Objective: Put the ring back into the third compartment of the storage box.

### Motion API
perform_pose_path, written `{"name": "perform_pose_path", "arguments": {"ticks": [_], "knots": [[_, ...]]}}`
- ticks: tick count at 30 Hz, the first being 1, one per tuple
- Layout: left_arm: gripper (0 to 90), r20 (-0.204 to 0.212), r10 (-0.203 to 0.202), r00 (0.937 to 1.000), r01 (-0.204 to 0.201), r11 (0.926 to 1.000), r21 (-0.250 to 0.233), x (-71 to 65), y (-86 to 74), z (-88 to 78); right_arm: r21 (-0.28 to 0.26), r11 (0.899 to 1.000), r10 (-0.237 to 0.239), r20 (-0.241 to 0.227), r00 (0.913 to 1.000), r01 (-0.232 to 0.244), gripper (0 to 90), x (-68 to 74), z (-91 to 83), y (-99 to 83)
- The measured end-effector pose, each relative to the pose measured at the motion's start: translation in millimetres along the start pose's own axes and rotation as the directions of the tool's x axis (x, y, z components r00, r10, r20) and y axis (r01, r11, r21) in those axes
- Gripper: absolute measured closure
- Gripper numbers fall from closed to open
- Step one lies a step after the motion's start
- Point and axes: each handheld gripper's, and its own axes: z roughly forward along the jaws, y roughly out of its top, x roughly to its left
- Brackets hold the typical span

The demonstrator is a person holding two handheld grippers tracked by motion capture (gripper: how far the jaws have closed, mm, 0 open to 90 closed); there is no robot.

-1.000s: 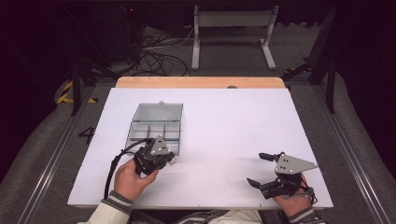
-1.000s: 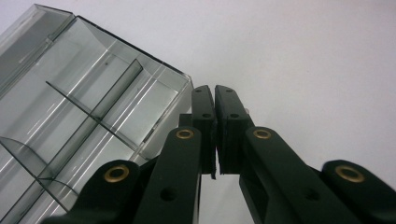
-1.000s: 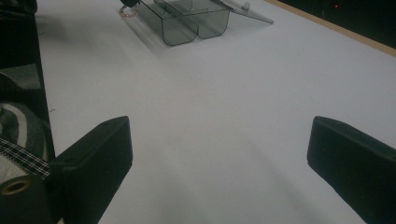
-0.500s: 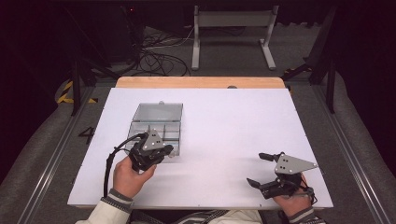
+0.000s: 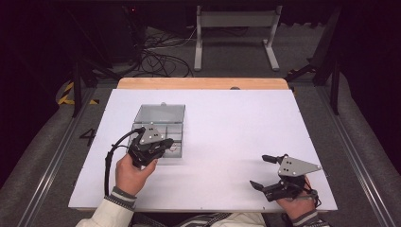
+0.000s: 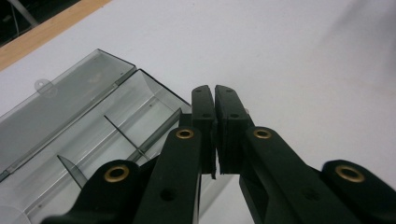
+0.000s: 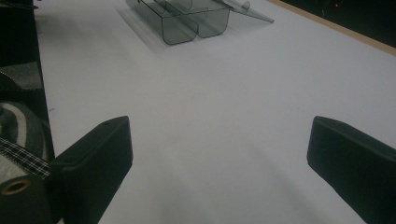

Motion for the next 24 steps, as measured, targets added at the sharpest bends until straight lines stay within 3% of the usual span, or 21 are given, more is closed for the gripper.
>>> {"name": "perform_pose_path", "arguments": {"ticks": [10, 24], "knots": [[87.6, -0.054, -0.043, 0.9976, 0.041, 0.9983, -0.042, 10.0, 1.6, 7.4, 0.001, 1.000, 0.005, 0.000, 1.0000, -0.005, 7.5, -0.1, -0.1, -0.2], [87.6, -0.097, -0.081, 0.9920, 0.073, 0.9941, -0.080, 20.2, 2.6, 21.8, 0.001, 1.000, 0.004, -0.003, 1.0000, -0.004, 7.5, -0.4, 0.5, -0.4]]}}
